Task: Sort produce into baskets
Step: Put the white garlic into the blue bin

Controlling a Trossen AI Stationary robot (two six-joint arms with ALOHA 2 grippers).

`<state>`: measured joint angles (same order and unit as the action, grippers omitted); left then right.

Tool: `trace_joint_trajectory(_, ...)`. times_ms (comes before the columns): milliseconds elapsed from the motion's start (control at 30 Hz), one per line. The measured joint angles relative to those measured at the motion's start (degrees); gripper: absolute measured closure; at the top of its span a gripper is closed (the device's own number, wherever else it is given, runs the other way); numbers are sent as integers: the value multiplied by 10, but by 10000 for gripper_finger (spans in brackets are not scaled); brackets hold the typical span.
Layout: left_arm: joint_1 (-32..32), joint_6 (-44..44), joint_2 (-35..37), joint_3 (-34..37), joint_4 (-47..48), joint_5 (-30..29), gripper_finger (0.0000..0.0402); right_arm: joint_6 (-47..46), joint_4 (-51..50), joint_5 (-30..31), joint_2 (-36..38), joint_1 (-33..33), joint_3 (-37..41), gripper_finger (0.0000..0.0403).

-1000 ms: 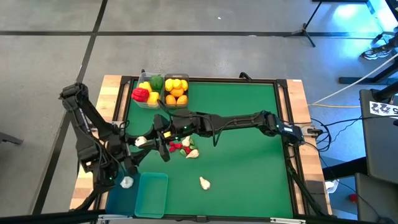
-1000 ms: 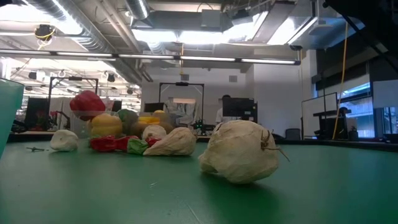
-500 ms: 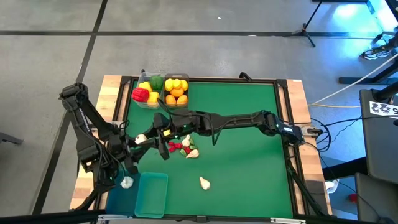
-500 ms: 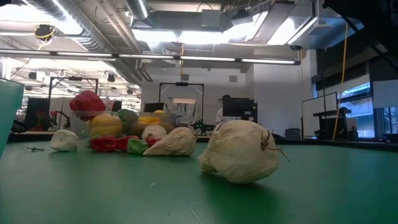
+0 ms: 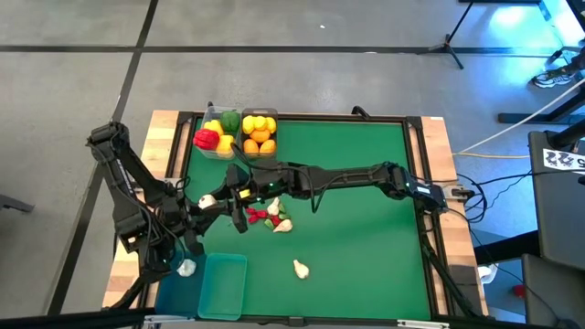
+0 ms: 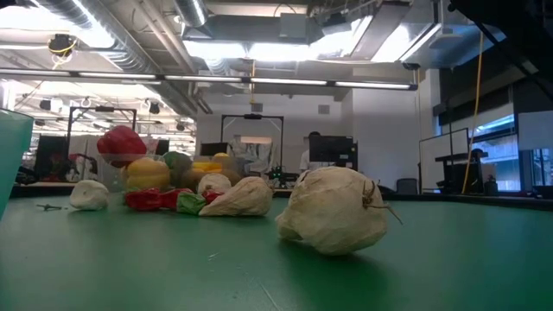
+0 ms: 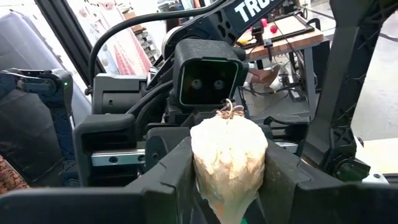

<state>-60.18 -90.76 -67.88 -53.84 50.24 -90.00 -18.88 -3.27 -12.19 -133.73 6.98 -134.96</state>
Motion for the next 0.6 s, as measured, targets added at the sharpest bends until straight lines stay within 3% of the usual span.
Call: trace_joint_trajectory(600, 0, -1, 0, 0, 0, 0, 372, 13, -10, 20, 0, 1, 0, 270)
